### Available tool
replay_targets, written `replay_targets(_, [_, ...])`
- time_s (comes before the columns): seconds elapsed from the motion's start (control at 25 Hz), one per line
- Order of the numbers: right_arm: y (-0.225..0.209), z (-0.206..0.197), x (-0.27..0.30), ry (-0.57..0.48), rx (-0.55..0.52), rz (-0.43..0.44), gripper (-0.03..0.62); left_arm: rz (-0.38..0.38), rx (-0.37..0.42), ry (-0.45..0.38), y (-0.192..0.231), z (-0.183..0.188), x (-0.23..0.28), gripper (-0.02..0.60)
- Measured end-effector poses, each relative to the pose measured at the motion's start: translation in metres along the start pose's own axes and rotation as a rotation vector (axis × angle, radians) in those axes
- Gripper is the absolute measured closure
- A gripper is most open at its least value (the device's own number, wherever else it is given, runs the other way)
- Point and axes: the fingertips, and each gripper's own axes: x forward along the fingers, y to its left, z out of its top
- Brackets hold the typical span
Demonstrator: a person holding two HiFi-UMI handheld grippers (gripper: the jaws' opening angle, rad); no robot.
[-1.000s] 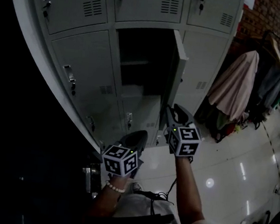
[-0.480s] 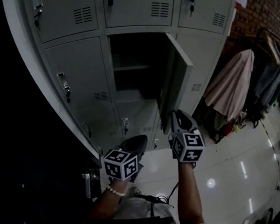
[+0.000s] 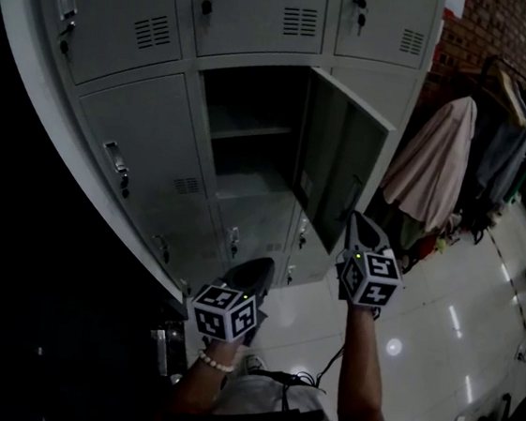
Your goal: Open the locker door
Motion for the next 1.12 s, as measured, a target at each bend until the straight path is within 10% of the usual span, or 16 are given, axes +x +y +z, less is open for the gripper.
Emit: replay_targets(1.12, [-0.058, 0.002, 0.014, -0.007, 0.008, -0.072, 0.589, 0.039, 0.007, -0.022, 0.020, 0.017, 0.017, 0.583])
